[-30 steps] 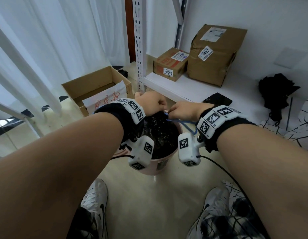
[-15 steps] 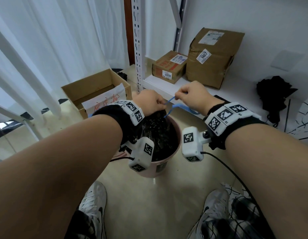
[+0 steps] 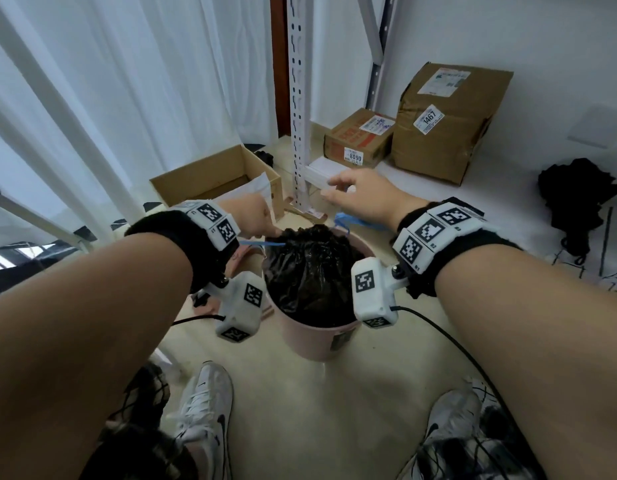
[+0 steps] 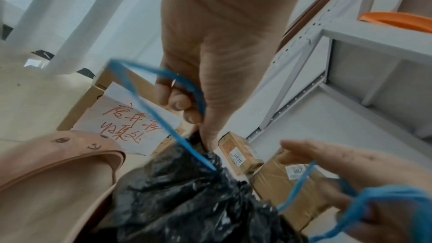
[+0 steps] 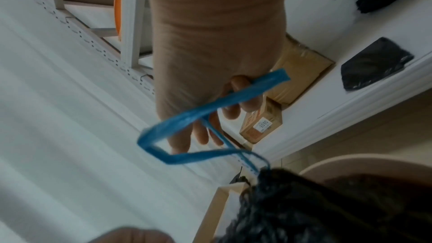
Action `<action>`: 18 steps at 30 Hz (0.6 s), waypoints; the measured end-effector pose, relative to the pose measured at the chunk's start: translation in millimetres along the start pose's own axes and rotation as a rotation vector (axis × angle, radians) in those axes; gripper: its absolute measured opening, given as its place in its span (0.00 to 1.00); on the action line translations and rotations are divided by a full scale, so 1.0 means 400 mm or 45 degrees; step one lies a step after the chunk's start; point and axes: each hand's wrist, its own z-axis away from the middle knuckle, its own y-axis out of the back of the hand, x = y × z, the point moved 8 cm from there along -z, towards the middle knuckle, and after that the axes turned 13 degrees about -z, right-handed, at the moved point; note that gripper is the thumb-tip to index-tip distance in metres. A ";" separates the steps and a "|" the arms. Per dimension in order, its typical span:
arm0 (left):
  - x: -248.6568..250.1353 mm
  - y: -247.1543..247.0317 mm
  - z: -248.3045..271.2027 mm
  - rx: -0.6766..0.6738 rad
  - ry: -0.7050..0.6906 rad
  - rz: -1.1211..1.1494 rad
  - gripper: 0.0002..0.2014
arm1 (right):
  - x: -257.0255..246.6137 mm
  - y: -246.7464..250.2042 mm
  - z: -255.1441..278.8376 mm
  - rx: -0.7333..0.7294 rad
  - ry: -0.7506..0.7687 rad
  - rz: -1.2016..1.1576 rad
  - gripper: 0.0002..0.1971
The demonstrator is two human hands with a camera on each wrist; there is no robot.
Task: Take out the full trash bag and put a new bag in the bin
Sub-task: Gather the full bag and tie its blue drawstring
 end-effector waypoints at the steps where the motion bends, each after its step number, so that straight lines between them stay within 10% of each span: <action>1: -0.009 0.002 0.005 -0.001 0.015 0.060 0.20 | -0.018 -0.030 -0.001 -0.086 0.016 -0.013 0.27; 7: -0.049 0.051 0.018 0.285 0.070 1.221 0.08 | -0.045 -0.195 -0.039 -0.371 0.003 0.154 0.37; 11: -0.046 0.073 0.028 0.344 0.006 1.556 0.07 | -0.069 -0.221 -0.065 -0.217 0.048 0.161 0.15; 14: -0.061 0.092 0.031 0.408 0.014 1.224 0.05 | -0.033 -0.222 -0.058 -0.216 -0.083 0.268 0.07; 18: -0.066 0.074 0.026 0.319 0.071 -0.063 0.24 | 0.056 -0.182 -0.043 -0.254 -0.201 0.431 0.10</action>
